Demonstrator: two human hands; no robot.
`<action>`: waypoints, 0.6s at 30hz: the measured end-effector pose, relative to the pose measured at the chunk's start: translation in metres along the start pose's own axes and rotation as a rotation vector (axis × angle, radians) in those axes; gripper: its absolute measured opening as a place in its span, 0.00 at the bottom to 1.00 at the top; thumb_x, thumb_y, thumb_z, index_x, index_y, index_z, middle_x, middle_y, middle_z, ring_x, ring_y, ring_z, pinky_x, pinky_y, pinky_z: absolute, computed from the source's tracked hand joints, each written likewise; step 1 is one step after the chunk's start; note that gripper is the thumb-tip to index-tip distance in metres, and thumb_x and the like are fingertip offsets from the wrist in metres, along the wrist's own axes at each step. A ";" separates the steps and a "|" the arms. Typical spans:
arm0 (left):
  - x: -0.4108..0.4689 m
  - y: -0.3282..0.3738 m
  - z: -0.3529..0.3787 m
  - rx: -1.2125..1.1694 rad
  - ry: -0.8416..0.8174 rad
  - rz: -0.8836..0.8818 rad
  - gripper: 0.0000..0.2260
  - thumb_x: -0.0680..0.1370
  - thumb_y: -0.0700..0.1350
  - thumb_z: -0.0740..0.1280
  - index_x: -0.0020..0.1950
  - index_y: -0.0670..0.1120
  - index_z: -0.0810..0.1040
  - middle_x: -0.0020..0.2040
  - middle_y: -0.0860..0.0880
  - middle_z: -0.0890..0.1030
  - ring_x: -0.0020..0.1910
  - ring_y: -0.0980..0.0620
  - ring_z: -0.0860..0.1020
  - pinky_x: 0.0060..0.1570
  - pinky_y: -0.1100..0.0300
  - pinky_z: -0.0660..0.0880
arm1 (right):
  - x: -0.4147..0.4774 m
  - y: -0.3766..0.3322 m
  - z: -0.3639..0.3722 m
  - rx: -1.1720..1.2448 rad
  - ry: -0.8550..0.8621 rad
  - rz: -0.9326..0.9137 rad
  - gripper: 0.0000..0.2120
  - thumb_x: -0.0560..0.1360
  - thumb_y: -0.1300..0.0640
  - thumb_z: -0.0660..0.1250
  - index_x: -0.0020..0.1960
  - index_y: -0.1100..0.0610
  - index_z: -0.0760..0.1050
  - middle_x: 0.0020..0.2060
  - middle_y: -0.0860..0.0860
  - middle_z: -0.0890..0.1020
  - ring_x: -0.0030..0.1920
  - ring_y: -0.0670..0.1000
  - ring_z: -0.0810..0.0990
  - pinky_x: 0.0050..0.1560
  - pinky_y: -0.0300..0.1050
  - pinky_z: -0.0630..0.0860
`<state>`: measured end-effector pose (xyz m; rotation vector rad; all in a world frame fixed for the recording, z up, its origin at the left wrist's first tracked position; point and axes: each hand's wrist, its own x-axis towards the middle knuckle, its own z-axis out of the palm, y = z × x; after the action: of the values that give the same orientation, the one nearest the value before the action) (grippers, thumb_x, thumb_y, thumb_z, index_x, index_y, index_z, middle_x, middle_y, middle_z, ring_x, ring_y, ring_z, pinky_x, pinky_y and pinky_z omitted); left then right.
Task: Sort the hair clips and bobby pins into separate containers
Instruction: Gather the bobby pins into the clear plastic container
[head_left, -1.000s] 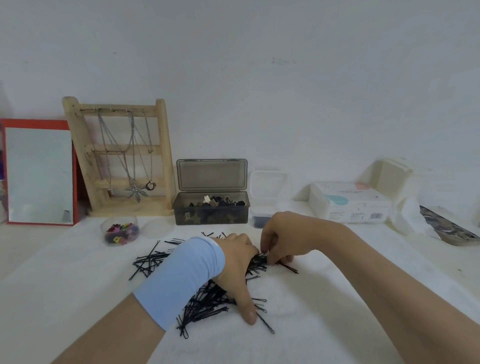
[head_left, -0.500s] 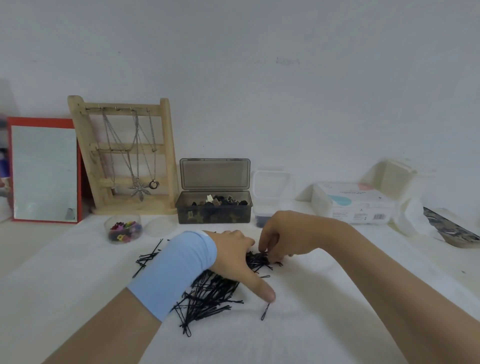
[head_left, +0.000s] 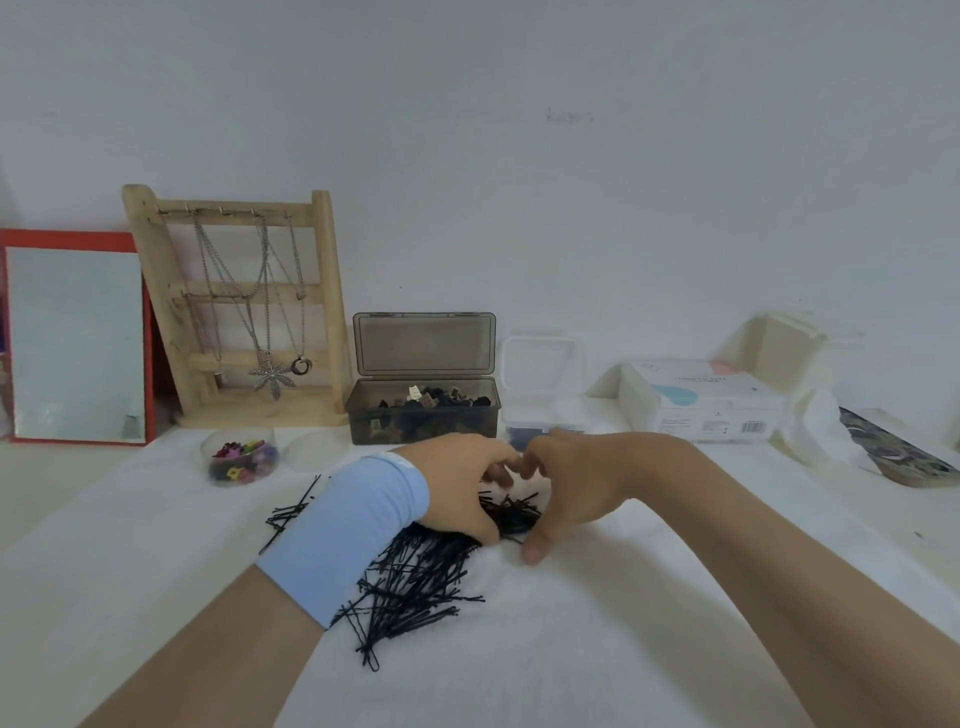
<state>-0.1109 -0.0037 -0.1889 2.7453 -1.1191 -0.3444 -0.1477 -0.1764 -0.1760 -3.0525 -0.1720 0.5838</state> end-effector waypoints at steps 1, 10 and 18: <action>-0.001 -0.002 -0.001 0.023 -0.006 -0.014 0.38 0.66 0.57 0.77 0.73 0.56 0.66 0.68 0.58 0.70 0.68 0.56 0.67 0.68 0.51 0.68 | 0.002 -0.002 0.003 0.005 0.017 -0.033 0.49 0.58 0.31 0.77 0.73 0.45 0.63 0.67 0.45 0.67 0.67 0.51 0.70 0.64 0.48 0.71; 0.006 -0.018 0.007 0.094 -0.012 -0.019 0.22 0.71 0.59 0.72 0.64 0.55 0.79 0.60 0.54 0.78 0.57 0.52 0.76 0.60 0.55 0.75 | 0.008 -0.007 0.004 0.093 0.142 -0.202 0.16 0.69 0.47 0.77 0.56 0.46 0.84 0.43 0.42 0.83 0.44 0.44 0.78 0.42 0.34 0.72; 0.010 -0.018 0.011 0.036 0.089 -0.052 0.18 0.70 0.63 0.70 0.54 0.55 0.85 0.46 0.56 0.84 0.44 0.54 0.80 0.49 0.54 0.80 | 0.010 -0.013 0.009 0.091 0.164 -0.214 0.16 0.69 0.47 0.77 0.55 0.49 0.84 0.35 0.39 0.79 0.35 0.40 0.75 0.31 0.29 0.67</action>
<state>-0.0955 0.0013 -0.2049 2.7946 -1.0440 -0.2078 -0.1429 -0.1619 -0.1870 -2.9241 -0.4460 0.3172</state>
